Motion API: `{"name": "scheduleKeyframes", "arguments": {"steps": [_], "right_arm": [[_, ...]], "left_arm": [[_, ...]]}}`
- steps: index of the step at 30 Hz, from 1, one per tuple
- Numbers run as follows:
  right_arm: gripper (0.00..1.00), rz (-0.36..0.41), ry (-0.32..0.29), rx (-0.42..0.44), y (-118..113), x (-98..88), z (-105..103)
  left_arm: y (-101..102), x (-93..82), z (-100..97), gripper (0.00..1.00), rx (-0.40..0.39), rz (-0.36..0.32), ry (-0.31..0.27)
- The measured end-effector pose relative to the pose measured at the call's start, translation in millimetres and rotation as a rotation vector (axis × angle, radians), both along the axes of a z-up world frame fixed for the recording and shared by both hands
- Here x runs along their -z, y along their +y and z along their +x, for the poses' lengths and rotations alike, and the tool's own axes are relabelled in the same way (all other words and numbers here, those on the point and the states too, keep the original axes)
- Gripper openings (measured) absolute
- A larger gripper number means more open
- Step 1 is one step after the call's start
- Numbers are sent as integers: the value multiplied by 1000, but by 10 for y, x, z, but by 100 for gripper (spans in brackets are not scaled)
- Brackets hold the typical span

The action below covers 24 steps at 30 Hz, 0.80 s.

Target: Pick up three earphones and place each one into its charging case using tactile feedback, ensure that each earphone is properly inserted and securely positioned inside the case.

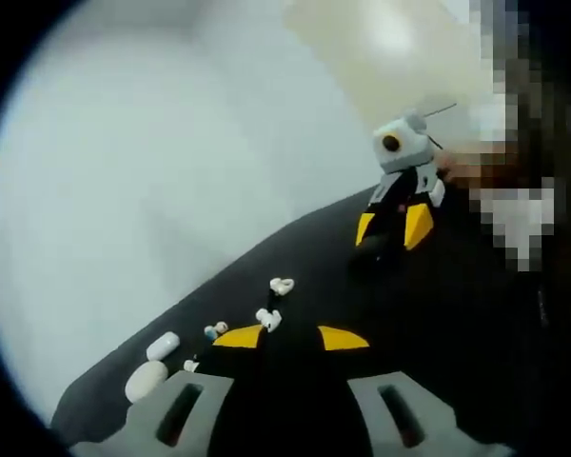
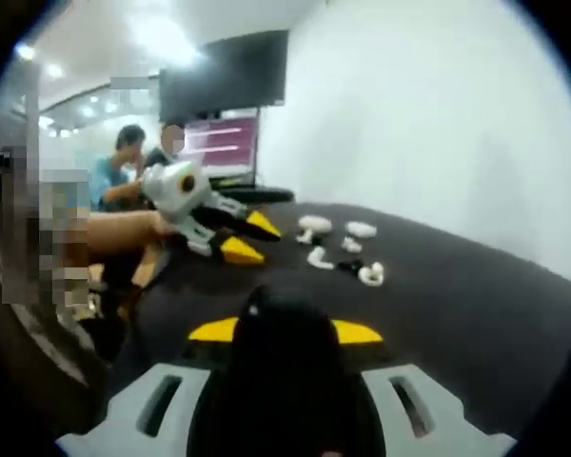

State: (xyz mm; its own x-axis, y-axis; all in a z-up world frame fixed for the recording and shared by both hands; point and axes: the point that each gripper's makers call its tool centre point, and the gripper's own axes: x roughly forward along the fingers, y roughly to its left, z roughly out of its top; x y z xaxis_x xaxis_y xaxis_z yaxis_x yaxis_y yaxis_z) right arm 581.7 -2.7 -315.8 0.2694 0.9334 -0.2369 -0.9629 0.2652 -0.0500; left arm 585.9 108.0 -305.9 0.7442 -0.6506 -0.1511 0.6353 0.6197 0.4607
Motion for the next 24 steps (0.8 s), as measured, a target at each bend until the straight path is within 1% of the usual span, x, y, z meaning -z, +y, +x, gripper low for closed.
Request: {"name": "scheduleKeyframes", "arguments": {"steps": [6, 7, 10, 12, 14, 17, 19, 21, 22, 23, 24], "right_arm": [[38, 32, 33, 22, -37, -34, 53], [38, 47, 37, 23, -44, -55, 58], [38, 111, 78, 50, -88, -135, 117], [38, 124, 94, 86, -130, -143, 190], [38, 119, 94, 94, -131, -132, 199], [38, 107, 74, 45, -81, -129, 104], [38, 51, 37, 8, -45, -60, 38], [38, -64, 5, 4, -16, 109, 22], [38, -76, -5, 6, -5, 126, 26], [38, -34, 10, 11, 7, 65, 29], [39, -39, 16, 17, -5, 85, 48]], "left_arm": [[1, -5, 5, 17, 2, 3, -3], [-3, -6, 1, 17, 3, 5, -6], [-13, -8, -10, 16, 4, 12, -12], [-2, 2, 6, 15, 7, 15, -12], [-3, 2, 4, 15, 9, 14, -10], [-7, -5, -3, 15, 11, 18, -16], [4, -3, 10, 15, 10, 17, -16], [7, -4, 12, 15, 11, 19, -19], [8, -5, 11, 15, 12, 20, -20], [7, -6, 11, 15, 13, 20, -20], [8, -6, 10, 15, 14, 19, -20]]}}
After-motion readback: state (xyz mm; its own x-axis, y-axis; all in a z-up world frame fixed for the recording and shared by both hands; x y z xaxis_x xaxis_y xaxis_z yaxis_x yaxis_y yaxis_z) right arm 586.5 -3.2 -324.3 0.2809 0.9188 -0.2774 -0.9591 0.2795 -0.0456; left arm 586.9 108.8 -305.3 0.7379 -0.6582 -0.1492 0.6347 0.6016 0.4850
